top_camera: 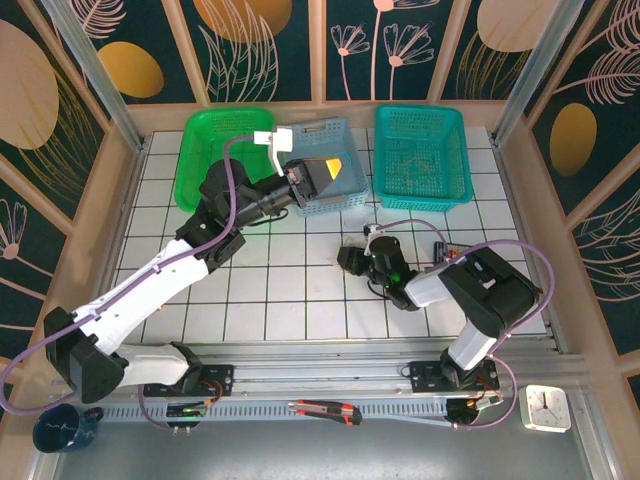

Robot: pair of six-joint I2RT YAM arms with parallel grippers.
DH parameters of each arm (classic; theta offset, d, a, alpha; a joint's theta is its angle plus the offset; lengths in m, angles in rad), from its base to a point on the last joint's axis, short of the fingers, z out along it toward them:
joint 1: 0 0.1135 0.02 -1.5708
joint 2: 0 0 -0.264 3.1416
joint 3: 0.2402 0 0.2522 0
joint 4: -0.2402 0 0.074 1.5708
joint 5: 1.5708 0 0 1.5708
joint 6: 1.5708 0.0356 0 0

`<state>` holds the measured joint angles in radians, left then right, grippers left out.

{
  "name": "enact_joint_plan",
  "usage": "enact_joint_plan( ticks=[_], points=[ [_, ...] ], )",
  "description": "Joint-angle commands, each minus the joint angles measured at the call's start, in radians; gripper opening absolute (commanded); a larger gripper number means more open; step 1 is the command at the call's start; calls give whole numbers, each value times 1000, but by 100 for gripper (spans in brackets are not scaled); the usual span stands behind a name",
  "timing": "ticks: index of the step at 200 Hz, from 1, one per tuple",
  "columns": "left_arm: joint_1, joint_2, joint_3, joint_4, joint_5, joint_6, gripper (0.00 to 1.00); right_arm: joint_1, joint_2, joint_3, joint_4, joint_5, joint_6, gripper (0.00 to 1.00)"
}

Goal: Untangle the cables

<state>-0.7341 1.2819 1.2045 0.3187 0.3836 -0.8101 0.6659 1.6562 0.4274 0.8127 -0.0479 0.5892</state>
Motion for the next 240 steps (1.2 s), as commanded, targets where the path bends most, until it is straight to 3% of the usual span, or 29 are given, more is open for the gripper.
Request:
enact_joint_plan(
  ticks=[1,69,156,216,240],
  points=[
    [0,-29,54,29,-6,-13,0,11,16,-15,42,32,22,43],
    [1,-42,12,21,-64,5,0,12,-85,-21,-44,20,15,47],
    [1,-101,-211,106,-226,9,0,-29,-399,95,-463,135,-42,48],
    [1,-139,-375,231,-286,-16,0,-110,-616,158,-615,69,-6,47],
    [1,-146,-422,275,-300,-11,0,-113,-658,214,-639,-34,28,47]
  ],
)
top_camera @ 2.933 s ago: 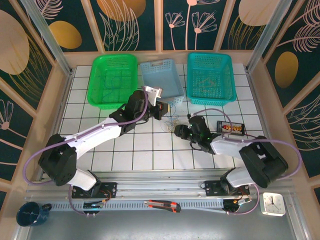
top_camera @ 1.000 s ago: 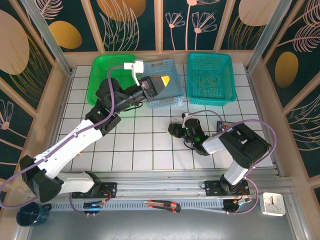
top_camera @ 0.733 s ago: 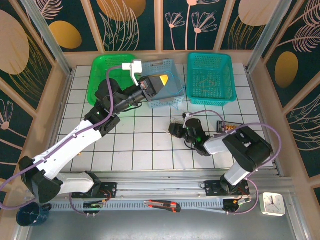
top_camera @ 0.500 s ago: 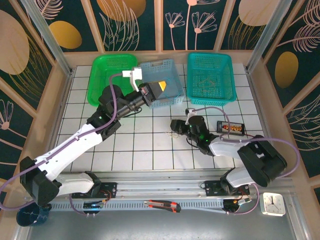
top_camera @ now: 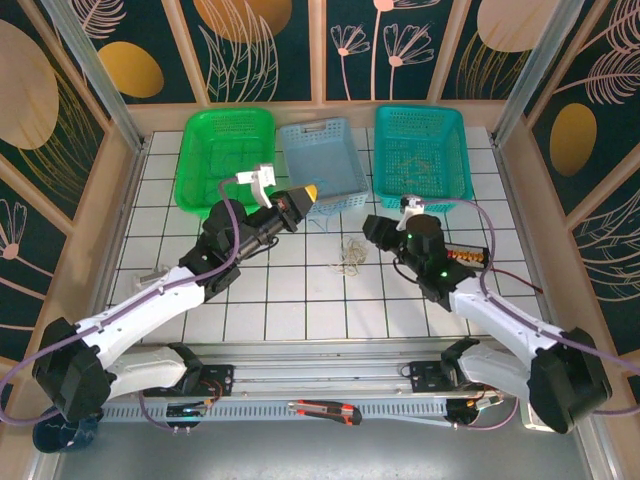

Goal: Untangle the cables

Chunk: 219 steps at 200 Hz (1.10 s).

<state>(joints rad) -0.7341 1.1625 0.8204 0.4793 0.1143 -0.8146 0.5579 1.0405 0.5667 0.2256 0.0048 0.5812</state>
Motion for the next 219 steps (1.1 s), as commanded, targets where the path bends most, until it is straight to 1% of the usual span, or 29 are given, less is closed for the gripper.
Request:
enact_joint_plan(
  ticks=[1,9,24,33,68,89,125,219],
  points=[
    [1,-27,-39,116,-32,-6,0,-5,-44,77,-52,-90,38,47],
    [1,-27,-51,129,-35,-2,0,-6,-45,96,-54,-122,54,49],
    [2,-27,-70,153,-37,7,0,-4,-42,131,-45,-187,92,58],
    [1,-29,-78,162,-41,10,0,-5,-37,152,-37,-227,112,61],
    [1,-31,-99,177,-58,29,0,-5,-13,194,20,-351,218,65],
    [1,-30,-107,183,-59,32,0,-2,-12,194,77,-401,284,65],
    [1,-29,-111,186,-67,37,0,18,0,190,143,-451,368,64],
    [2,-18,-109,188,-69,43,0,74,39,188,260,-479,460,60]
  ],
)
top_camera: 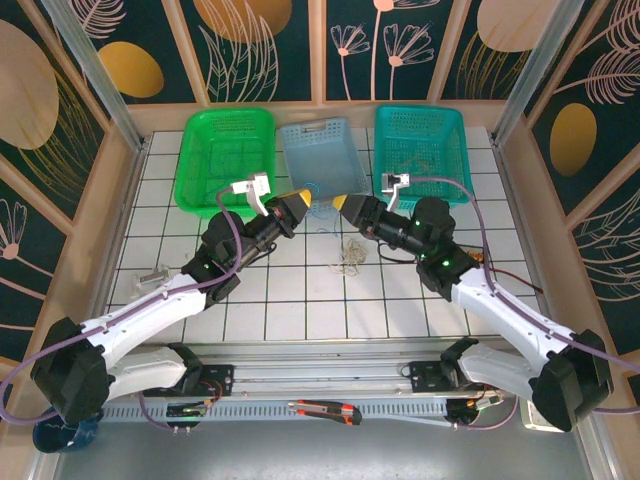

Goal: Untangle the cables

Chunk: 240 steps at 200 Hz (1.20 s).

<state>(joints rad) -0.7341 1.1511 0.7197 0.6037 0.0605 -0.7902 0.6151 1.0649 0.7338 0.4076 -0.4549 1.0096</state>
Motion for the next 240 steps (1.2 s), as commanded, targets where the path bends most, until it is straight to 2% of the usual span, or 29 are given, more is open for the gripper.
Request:
enact_joint_plan(
  ticks=[1,62,104,117,131,153,214,240],
  points=[
    [2,-7,-8,64,-15,19,0,18,15,20,78,-18,33,60],
    [2,-7,-11,67,-14,16,0,25,31,35,91,-12,32,60],
    [2,-4,-11,65,-12,16,0,24,77,46,149,-33,57,54],
    [1,-4,-16,67,-14,17,0,23,85,57,149,-34,51,43],
    [1,-6,-25,69,-15,14,0,21,89,76,133,-29,30,25],
    [1,-8,-49,78,-20,8,0,15,83,124,60,3,-31,0],
    [2,-1,-121,127,-20,-3,0,-20,58,297,-121,125,-252,0],
    [1,6,-136,156,-2,3,0,-23,75,361,-151,124,-312,0]
  ],
)
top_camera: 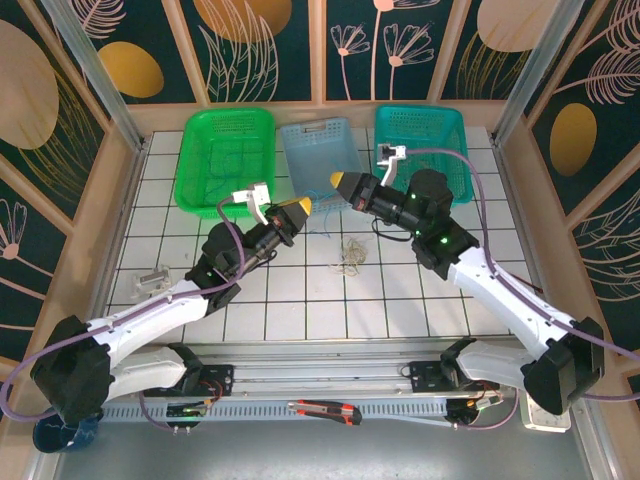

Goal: Untangle the cables

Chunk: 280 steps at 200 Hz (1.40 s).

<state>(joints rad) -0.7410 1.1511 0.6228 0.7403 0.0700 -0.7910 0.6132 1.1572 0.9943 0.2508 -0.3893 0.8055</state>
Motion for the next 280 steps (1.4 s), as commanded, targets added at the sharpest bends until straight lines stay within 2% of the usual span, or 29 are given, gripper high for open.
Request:
enact_joint_plan(
  ticks=[1,7,21,34,50,66,126,204,280],
  points=[
    [9,7,-39,21,-10,4,1,-21,-16,102,5,57,-110,0],
    [9,10,-40,24,-2,8,8,-20,-10,114,0,54,-118,0],
    [9,13,-44,31,4,17,38,-21,0,141,-15,54,-140,0],
    [8,12,-56,37,-5,25,57,-21,10,166,-31,56,-161,0],
    [8,4,-78,46,-23,36,72,-21,20,194,-54,63,-184,0],
    [8,-8,-107,54,-41,47,79,-22,25,214,-71,67,-201,0],
    [9,-15,-146,-25,-49,206,89,-24,41,261,-99,47,-221,0],
    [8,97,-27,-235,114,466,90,-24,43,252,-103,20,-212,0],
    [8,198,38,-276,80,553,89,-24,38,234,-93,7,-197,0]
  ],
)
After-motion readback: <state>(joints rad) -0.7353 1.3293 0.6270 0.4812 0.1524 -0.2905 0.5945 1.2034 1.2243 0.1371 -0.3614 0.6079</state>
